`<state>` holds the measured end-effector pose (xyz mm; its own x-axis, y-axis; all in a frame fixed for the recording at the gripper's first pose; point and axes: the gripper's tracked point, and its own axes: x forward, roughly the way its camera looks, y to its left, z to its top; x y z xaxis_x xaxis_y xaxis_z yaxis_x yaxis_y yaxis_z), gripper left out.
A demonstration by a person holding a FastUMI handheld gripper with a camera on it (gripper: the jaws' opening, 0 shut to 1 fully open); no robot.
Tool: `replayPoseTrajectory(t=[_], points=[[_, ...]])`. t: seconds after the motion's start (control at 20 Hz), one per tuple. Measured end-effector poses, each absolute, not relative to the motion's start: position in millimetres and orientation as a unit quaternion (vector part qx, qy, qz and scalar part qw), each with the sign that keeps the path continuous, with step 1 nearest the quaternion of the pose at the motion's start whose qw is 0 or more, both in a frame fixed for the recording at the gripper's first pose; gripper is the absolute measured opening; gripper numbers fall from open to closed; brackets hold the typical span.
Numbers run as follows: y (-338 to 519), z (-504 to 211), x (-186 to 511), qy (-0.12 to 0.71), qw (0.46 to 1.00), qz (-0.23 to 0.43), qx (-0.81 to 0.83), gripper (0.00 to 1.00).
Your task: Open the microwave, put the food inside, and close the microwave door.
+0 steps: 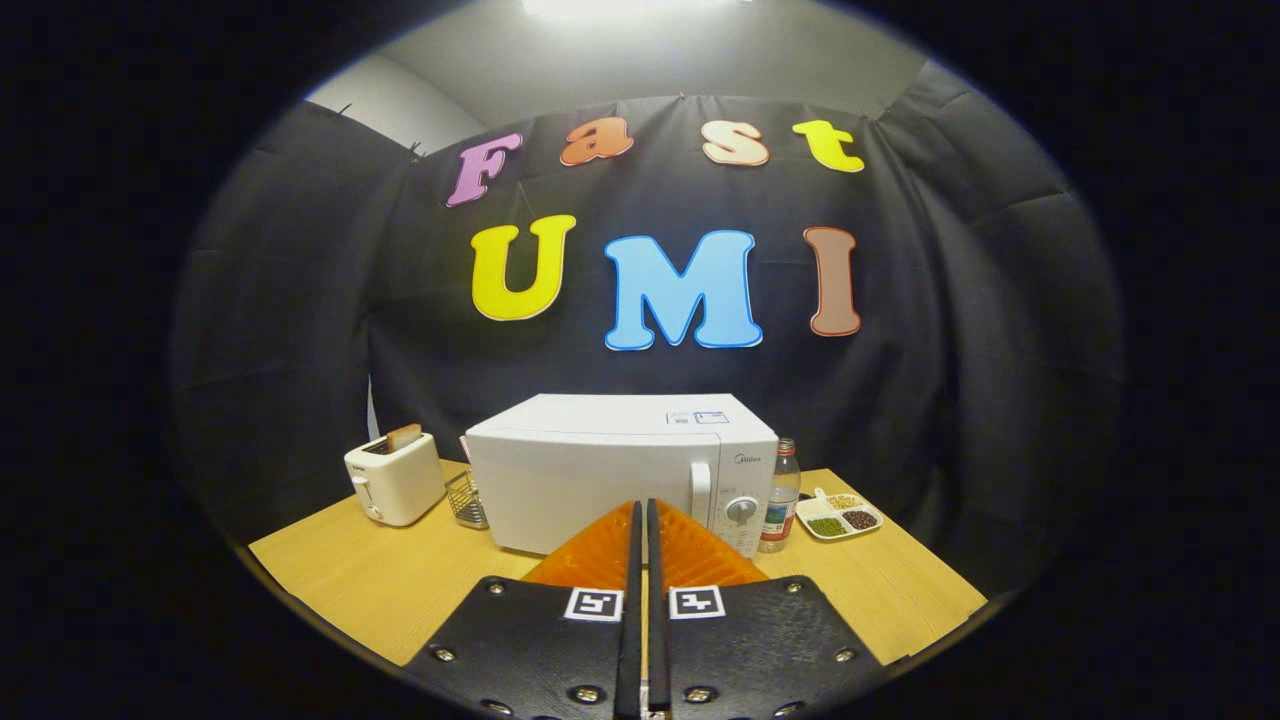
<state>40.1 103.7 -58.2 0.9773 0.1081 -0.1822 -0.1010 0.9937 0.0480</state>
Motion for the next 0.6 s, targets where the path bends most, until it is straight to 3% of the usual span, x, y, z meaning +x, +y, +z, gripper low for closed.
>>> replayPoseTrajectory(t=[0.05, 0.1, 0.15, 0.35, 0.4, 0.6], points=[[103.4, -57.1, 29.1, 0.090, 0.994, 0.055, 0.022, 0.07], [105.0, -52.8, 17.3, 0.087, 0.994, 0.059, 0.026, 0.19], [107.2, -49.3, 6.9, 0.085, 0.994, 0.064, 0.028, 0.19], [110.8, -43.3, -23.9, 0.074, 0.994, 0.078, 0.019, 0.95], [111.0, -42.2, -28.0, 0.071, 0.994, 0.079, 0.018, 0.99], [114.1, -33.3, -36.9, 0.061, 0.995, 0.082, 0.018, 0.99]])
